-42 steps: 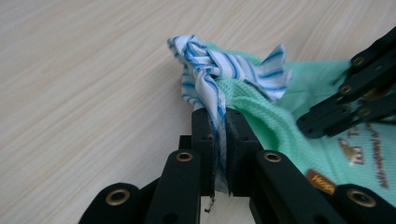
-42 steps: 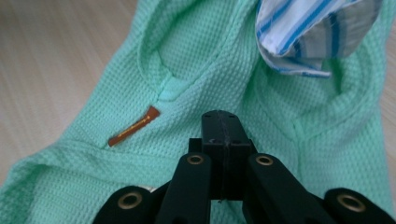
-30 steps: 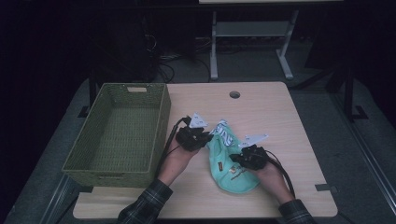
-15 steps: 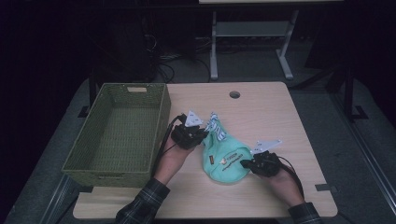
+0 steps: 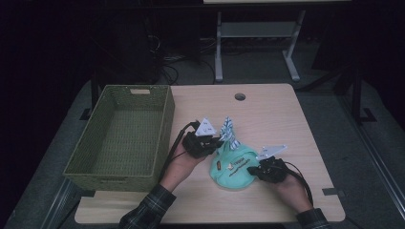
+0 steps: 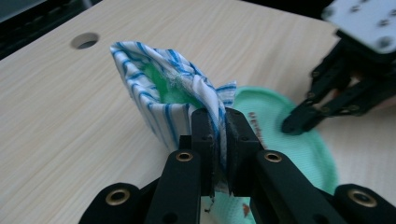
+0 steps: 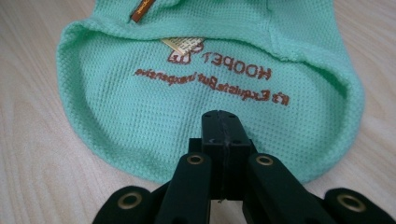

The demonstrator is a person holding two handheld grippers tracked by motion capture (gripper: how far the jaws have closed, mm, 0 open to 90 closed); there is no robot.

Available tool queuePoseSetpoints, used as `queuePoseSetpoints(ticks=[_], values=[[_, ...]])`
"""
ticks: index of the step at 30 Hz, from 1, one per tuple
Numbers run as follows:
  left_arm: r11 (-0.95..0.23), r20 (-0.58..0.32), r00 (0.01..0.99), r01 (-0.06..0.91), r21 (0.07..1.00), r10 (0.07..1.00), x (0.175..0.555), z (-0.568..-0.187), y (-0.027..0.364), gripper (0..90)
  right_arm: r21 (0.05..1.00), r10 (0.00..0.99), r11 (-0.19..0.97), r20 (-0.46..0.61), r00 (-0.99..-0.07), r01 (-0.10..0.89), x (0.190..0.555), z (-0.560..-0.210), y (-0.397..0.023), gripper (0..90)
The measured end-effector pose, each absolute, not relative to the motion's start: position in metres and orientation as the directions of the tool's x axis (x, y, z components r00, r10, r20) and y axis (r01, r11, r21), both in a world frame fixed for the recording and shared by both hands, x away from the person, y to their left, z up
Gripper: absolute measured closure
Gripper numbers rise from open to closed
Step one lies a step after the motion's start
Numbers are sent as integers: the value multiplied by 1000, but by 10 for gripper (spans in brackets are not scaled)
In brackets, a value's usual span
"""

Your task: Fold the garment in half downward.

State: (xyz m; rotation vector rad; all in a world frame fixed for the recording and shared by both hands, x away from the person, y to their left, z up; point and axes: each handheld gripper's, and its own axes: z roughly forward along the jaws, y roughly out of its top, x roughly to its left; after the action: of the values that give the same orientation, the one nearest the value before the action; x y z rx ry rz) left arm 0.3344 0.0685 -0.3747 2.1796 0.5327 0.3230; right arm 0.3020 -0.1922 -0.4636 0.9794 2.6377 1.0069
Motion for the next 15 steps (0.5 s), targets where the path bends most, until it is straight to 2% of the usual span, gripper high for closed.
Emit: queuePoseSetpoints(ticks=[9,15], values=[[-556,-2,920,239,796,393,326,-378,58,831,642,626,558,90,-774,526,302,-464,-193,895],[-597,4,939,216,772,345,321,-389,47,829,657,648,536,84,-757,531,302,-458,-205,895]])
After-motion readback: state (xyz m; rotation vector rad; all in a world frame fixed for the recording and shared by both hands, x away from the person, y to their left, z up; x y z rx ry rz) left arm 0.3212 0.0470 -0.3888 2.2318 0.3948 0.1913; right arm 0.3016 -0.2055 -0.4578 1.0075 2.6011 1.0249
